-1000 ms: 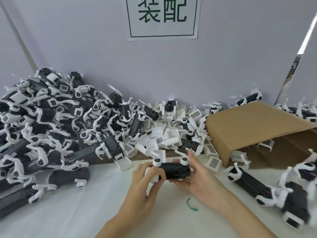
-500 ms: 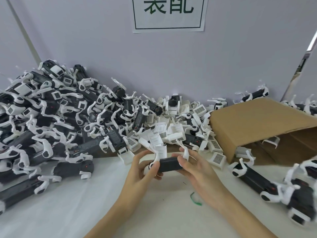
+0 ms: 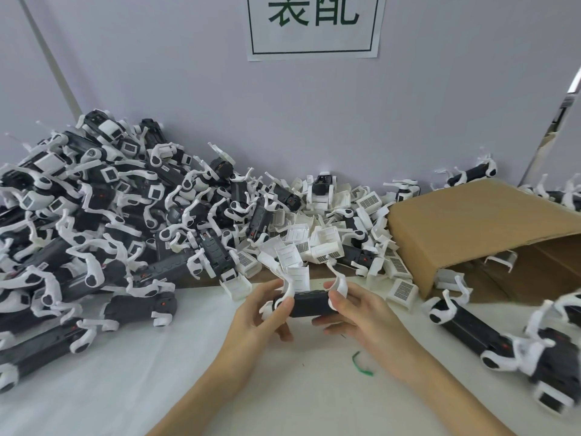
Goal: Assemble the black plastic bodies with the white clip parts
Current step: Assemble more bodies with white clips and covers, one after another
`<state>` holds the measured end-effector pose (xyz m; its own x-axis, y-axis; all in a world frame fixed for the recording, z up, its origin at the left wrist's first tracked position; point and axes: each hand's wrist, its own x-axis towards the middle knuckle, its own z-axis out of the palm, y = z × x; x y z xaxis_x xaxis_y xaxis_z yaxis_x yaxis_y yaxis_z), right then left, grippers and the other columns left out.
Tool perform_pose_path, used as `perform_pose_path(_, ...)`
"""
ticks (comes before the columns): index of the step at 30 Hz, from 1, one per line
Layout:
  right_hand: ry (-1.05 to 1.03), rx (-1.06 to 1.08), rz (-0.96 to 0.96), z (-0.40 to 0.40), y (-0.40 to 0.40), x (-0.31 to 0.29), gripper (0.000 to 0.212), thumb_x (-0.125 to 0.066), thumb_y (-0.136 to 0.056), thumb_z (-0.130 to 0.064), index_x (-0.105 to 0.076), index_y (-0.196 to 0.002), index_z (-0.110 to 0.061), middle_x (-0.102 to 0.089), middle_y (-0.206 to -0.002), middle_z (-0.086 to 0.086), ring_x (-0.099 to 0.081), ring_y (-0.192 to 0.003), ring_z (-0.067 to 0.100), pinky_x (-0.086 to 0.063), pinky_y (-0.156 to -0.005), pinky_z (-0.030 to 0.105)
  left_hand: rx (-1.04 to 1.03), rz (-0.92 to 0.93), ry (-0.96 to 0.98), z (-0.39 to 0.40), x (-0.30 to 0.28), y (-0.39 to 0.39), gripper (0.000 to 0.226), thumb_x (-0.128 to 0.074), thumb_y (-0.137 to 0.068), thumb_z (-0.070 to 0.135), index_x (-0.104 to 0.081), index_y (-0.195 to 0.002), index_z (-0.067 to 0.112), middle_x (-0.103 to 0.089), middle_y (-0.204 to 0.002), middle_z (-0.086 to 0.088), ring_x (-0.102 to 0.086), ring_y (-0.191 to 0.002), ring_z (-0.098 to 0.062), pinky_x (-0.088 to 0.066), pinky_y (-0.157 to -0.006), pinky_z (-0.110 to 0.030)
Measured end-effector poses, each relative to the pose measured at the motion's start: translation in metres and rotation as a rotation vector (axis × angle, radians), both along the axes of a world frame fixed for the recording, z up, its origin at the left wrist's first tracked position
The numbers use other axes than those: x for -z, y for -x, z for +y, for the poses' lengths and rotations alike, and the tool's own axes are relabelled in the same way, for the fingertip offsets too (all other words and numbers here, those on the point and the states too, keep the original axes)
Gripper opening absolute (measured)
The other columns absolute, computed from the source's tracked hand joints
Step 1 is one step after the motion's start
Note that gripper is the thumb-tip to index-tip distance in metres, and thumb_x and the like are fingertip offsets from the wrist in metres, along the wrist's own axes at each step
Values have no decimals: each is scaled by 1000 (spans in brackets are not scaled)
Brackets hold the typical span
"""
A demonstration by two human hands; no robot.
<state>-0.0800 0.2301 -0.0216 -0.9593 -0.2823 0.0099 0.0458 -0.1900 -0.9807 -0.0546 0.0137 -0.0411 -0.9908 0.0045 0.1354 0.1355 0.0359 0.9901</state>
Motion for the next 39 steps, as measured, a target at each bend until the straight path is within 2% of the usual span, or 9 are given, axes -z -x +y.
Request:
perform_pose_path(4,-92,-27,90,-2,-4,1,37,-72,-94,-43,-67,-128,-30,-74,-118,5,-76,-100,35,-61,-71,36,58,3,-42,-7,0,2,56,-76,-88,53,-63,-140,35,-66,-136,4,-56,-75,-21,-46,-84,-41)
perform_pose_path(8,33,-176,-74,4,-4,-4,67,-76,-85,-60,-49,-146,-49,-70,-126,12,-74,-102,44,-52,-50,30,129,43,-82,-9,4,4,53,-75,-92,22,-62,-143,29,-60,-145,6,-62,-99,-26,-49,-90,-35)
perform_pose_path(13,279,-52,-171,0,2,-5,47,-60,-93,-58,-68,-122,-23,-68,-123,19,-71,-88,34,-50,-69,31,170,38,-147,-9,5,6,59,-60,-81,1,-67,-136,23,-59,-147,-9,-64,-119,-26,-49,-96,-33)
perform_pose_path(16,251,60,-98,-6,1,-1,25,-63,-93,-42,-70,-106,-22,-68,-114,7,-69,-83,25,-48,-78,34,158,5,-221,-5,0,5,60,-56,-86,10,-61,-142,31,-65,-142,-3,-66,-119,-18,-49,-100,-30)
perform_pose_path(21,276,41,-28,-11,-2,-2,33,-65,-95,-29,-66,-127,-21,-74,-107,9,-69,-81,33,-55,-68,32,89,-55,-193,2,-2,1,49,-58,-98,55,-65,-126,16,-74,-111,-11,-69,-107,-29,-49,-99,-43)
perform_pose_path(25,130,53,22,-15,-4,-2,40,-73,-94,-38,-66,-130,-23,-76,-114,11,-75,-95,33,-59,-78,40,84,-61,-291,0,-1,3,45,-64,-103,42,-64,-133,8,-63,-111,-39,-70,-93,-36,-58,-85,-36)
perform_pose_path(31,-145,10,116,-10,-6,1,24,-65,-100,-33,-71,-122,-26,-78,-112,-2,-75,-101,17,-56,-74,20,58,-62,-302,-1,-6,-3,37,-73,-93,43,-71,-123,22,-76,-114,-16,-72,-95,-30,-59,-85,-29)
perform_pose_path(35,-165,4,141,-4,0,6,24,-65,-102,-31,-71,-126,-27,-76,-120,-4,-70,-114,18,-56,-97,34,89,-27,-217,-1,-4,-6,38,-67,-96,47,-68,-127,27,-71,-116,-15,-68,-105,-27,-50,-96,-39)
perform_pose_path(39,-44,-23,120,-2,3,10,34,-69,-93,-38,-72,-125,-29,-73,-126,2,-67,-120,25,-55,-97,39,118,-48,-214,-1,-6,-4,45,-66,-98,48,-64,-137,25,-71,-123,-16,-68,-107,-28,-53,-92,-37)
